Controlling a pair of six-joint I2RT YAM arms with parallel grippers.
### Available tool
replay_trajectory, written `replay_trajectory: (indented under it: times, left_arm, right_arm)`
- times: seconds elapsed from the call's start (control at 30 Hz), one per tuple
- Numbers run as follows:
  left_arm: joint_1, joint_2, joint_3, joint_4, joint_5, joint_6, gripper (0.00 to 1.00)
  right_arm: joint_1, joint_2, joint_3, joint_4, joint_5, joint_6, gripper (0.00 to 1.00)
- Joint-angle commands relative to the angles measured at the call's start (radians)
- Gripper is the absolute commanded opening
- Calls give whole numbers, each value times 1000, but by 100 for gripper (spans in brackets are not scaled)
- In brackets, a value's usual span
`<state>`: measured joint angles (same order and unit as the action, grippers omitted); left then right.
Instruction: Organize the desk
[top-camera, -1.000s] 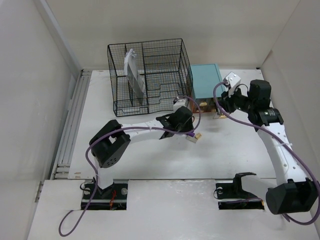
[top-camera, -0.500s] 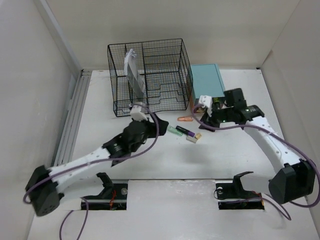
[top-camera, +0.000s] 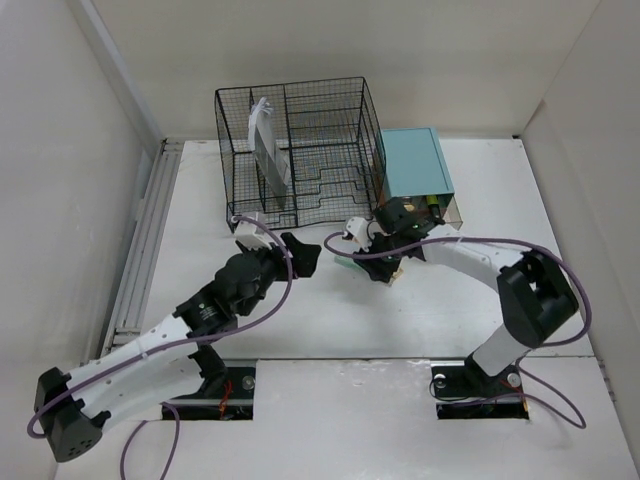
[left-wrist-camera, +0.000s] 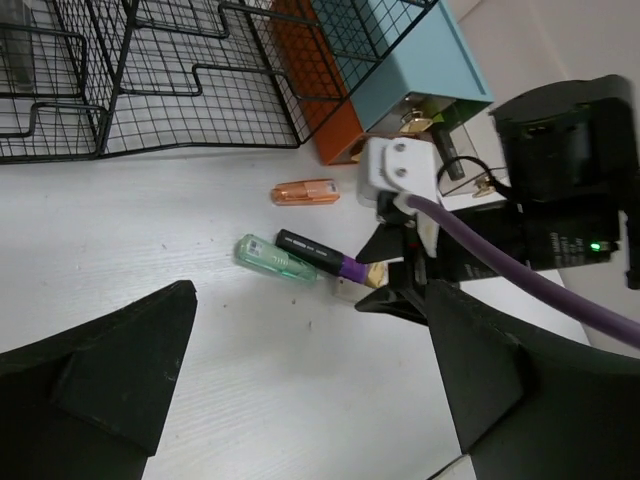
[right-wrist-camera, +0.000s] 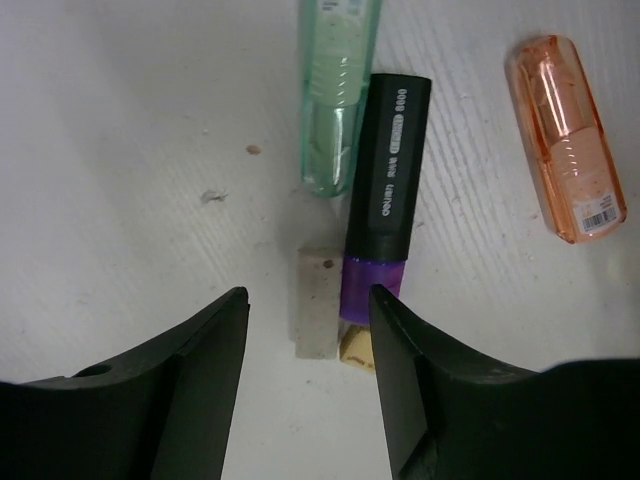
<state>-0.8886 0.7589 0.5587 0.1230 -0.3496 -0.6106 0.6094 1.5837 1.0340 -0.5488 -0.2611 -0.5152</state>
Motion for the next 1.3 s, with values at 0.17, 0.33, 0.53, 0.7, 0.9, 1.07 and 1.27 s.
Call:
replay_trajectory:
  times: [0.17,0.33,0.53,0.7,0.9,1.07,1.27]
  left_arm:
    - [0,-118,-46,7,-23,3,98]
    - [0,-118,-46,-2,-23,3,98]
    - [0,-136,-46,-2,-14,3,98]
    - [0,-136,-37,-2,-5,3,98]
    - [0,-158,-28,-2,14,3,98]
    - [0,-179,-28,-11,14,3,98]
    - [0,-188,-28,-20,23,3,98]
  right_arm:
    - [10,81,107,93,103,89,58]
    - [10,148,135,83,103,89,59]
    - [10,171,144,82,94,89,59]
    - [10,203,144,64,94,89,59]
    - [-8,234,144,46,74,80,55]
    - [-8,234,135,36,74,80,39]
    - [-8,179,117,36,94,70,16]
